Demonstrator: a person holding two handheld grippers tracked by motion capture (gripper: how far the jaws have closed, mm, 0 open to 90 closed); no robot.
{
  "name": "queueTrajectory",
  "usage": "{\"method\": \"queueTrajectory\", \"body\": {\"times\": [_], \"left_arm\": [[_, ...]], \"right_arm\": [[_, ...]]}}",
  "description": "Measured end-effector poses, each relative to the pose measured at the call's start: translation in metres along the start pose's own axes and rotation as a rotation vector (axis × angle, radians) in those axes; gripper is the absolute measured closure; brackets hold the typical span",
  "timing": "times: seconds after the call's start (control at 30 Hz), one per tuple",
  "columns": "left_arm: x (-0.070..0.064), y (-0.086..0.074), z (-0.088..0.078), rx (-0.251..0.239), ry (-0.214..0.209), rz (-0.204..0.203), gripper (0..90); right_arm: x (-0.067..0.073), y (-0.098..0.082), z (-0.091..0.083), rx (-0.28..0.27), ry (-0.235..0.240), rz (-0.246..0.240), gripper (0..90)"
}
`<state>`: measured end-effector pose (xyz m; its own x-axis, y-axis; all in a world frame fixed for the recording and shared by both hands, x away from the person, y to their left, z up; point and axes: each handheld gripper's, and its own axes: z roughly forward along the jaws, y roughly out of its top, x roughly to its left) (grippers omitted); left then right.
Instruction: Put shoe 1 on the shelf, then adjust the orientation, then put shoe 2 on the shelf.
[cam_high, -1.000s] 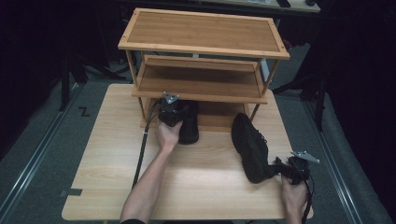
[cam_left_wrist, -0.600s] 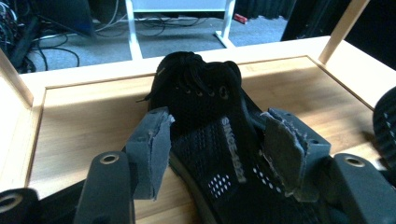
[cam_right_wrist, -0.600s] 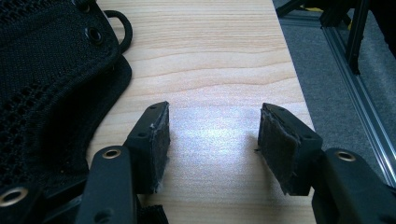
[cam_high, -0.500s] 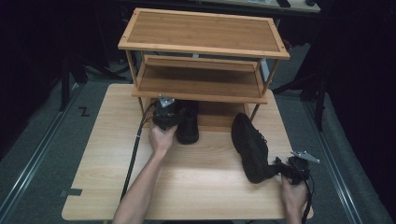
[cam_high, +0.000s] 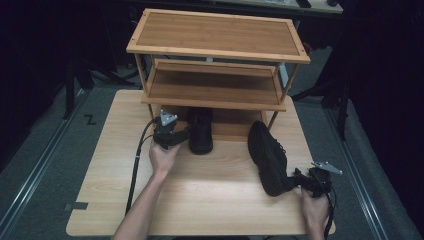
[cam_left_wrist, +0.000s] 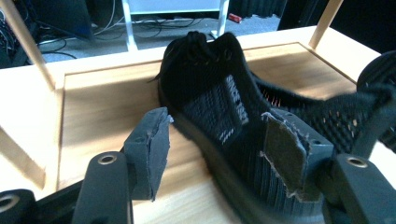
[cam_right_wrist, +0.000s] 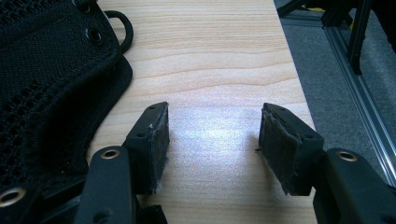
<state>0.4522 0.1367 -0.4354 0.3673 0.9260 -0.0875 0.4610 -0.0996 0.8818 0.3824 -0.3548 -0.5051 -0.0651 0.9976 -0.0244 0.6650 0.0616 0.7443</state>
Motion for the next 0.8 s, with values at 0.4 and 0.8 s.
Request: {"method": "queueTrajectory", "body": {"times": [0.4, 0.8], "left_arm": [[0.012, -0.036, -0.033, 0.064, -0.016, 0.003, 38.7], [0.022, -0.082, -0.056, 0.17, 0.047, 0.034, 37.5]], "right_arm": [[-0.003, 0.001, -0.001, 0.011, 0.01, 0.025, 43.2], [0.005, 0.016, -0.011, -0.039, 0.054, -0.018, 40.2]]}}
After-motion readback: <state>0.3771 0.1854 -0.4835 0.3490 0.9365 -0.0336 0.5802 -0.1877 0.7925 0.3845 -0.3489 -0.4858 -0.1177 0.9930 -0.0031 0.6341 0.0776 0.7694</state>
